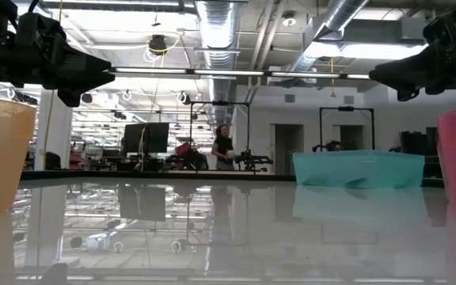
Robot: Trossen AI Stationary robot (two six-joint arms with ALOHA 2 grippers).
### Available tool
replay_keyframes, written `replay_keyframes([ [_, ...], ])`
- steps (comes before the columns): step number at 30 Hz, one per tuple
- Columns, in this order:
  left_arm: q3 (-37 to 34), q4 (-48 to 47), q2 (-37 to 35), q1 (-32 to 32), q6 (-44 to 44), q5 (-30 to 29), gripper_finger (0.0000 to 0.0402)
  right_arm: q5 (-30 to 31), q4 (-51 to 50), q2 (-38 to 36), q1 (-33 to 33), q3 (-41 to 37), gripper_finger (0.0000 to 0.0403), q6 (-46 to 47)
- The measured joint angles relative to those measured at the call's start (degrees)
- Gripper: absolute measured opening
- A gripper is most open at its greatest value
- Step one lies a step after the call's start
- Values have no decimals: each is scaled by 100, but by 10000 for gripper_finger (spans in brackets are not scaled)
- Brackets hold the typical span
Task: Sort silverware by color (type)
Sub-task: Return to Home Position
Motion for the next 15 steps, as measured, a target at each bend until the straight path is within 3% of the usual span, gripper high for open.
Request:
replay_keyframes([
  [15,-1,0,0,0,2,0,164,0,-44,0,-2,-2,121,0],
])
